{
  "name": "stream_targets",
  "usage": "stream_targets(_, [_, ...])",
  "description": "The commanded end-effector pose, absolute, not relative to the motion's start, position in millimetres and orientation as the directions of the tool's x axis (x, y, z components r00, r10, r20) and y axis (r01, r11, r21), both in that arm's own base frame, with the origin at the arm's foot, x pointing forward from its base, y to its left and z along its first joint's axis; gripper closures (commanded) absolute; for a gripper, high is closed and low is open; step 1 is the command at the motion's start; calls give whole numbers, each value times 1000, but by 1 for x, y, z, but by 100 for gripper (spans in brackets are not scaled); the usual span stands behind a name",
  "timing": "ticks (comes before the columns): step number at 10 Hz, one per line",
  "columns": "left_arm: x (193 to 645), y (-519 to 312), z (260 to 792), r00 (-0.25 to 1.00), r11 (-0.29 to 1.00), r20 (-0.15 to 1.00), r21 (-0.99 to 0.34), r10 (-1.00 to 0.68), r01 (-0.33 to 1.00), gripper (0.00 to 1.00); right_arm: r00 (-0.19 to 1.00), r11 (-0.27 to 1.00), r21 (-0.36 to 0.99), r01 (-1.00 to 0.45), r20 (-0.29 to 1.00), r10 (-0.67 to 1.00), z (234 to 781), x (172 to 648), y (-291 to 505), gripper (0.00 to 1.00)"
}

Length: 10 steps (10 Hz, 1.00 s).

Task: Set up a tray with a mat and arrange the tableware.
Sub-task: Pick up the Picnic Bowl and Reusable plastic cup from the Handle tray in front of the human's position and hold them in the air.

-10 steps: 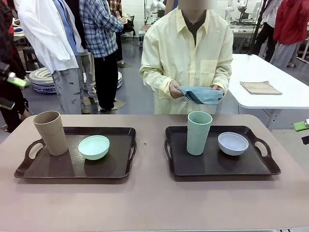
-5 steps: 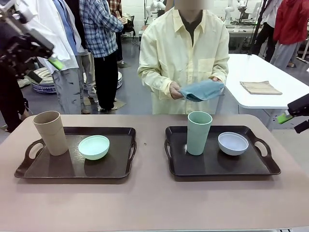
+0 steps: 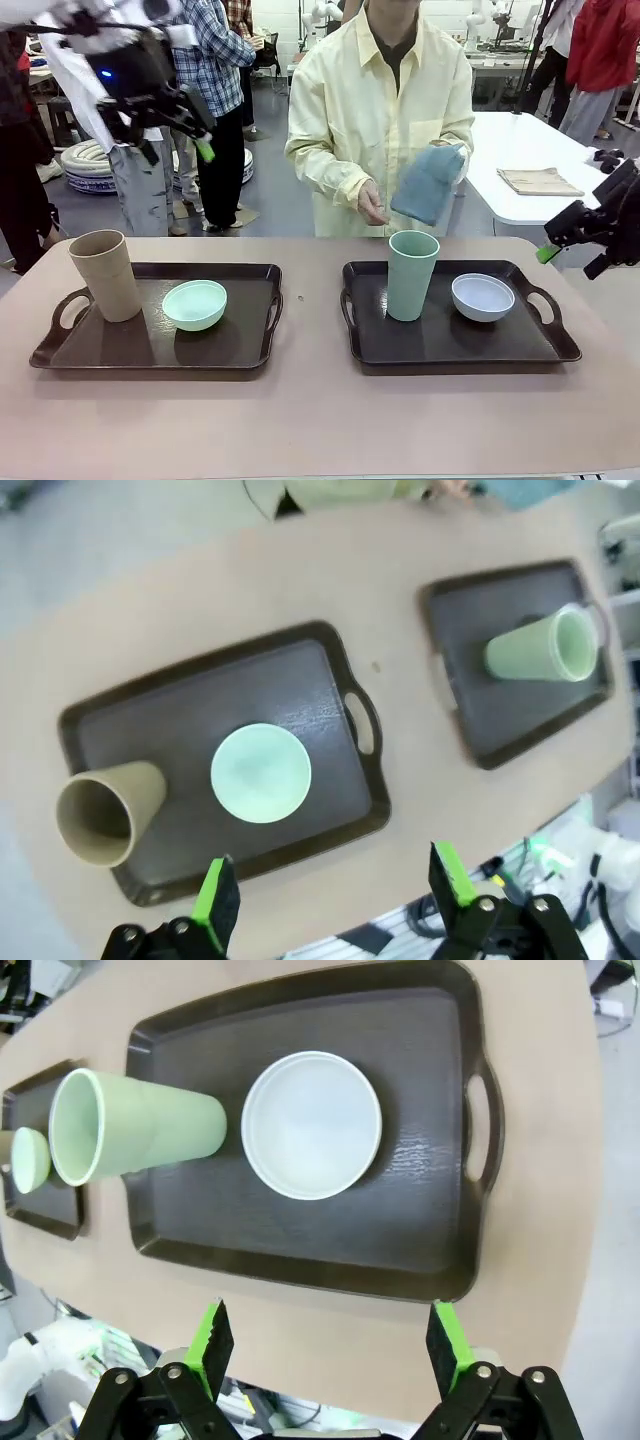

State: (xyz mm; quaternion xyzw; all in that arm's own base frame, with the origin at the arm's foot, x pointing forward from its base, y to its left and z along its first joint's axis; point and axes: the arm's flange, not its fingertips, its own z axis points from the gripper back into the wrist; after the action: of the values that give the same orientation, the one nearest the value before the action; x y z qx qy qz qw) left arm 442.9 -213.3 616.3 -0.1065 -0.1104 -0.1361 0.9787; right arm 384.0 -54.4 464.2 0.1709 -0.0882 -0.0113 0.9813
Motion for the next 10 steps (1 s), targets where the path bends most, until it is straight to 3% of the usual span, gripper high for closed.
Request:
stream_targets(1, [453, -237, 611, 873, 921, 363, -86, -327, 381, 0, 985, 941, 338, 31, 147, -85, 465, 398, -57, 0])
stream_targets(2, [443, -213, 616, 939, 940, 245, -178, -243, 290, 0, 984, 941, 337, -8, 169, -52, 464, 384, -54, 0])
stream_targets(7, [450, -212, 614, 933, 941, 253, -155, -256, 300, 0, 984, 941, 337, -8, 169, -52, 464, 384, -54, 0])
stream_targets(8, [470, -209, 619, 914, 931, 237, -79, -329, 356, 0, 983, 939, 345, -1, 171, -62, 467, 388, -56, 0])
stream_targets(10, [510, -241, 637, 731, 761, 326, -51, -599, 646, 0, 993, 958, 287, -22, 120, -13, 473, 412, -30, 0])
